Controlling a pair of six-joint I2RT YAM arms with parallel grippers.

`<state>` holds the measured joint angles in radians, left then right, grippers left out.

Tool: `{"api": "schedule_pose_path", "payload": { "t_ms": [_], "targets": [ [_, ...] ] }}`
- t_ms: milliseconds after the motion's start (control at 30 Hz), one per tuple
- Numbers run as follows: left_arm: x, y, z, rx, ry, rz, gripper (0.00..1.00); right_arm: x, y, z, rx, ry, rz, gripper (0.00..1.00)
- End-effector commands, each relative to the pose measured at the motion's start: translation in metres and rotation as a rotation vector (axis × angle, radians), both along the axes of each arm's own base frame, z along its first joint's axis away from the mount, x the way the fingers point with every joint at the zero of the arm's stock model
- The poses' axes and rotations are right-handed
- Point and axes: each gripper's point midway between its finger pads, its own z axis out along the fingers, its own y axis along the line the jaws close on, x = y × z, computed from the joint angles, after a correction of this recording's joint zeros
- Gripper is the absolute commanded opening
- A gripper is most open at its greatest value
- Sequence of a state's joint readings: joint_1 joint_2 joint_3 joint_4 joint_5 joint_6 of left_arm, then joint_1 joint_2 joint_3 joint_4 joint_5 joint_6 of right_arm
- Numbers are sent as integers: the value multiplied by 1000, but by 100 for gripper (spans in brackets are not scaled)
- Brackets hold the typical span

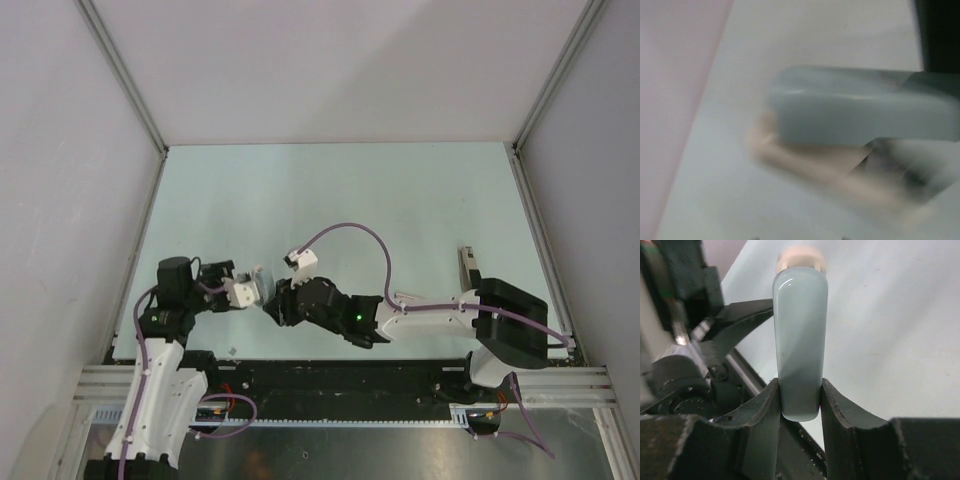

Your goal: Unload the staples from the stapler

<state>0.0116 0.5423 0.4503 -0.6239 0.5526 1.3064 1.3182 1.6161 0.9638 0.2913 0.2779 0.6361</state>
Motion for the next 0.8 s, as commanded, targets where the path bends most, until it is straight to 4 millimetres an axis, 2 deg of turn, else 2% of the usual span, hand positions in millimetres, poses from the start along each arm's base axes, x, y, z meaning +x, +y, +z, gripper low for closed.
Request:
{"api": "schedule_pose_path", "payload": {
  "t_ms": [0, 67, 167, 233, 367, 533, 633, 767],
  "targets": [
    [13, -18, 45, -227, 60, 71, 72, 29, 7, 26, 63, -41, -128, 0],
    [14, -27, 57, -331, 128, 99, 78, 40, 4, 24, 45, -42, -162, 0],
    [16, -37, 73, -444, 203, 133, 94, 55, 0, 17, 11, -29, -194, 0],
    [19, -39, 84, -494, 229, 165, 98, 63, 0, 8, -19, -11, -203, 0],
    [27, -36, 108, -581, 253, 259, 99, 73, 4, -18, -109, 5, -198, 0],
    [36, -24, 138, -686, 267, 436, 100, 85, 24, -59, -255, 30, -185, 0],
    [34, -18, 147, -717, 267, 499, 99, 90, 37, -80, -318, 60, -182, 0],
    [29, -9, 149, -728, 252, 573, 99, 92, 54, -95, -378, 84, -177, 0]
  ]
}}
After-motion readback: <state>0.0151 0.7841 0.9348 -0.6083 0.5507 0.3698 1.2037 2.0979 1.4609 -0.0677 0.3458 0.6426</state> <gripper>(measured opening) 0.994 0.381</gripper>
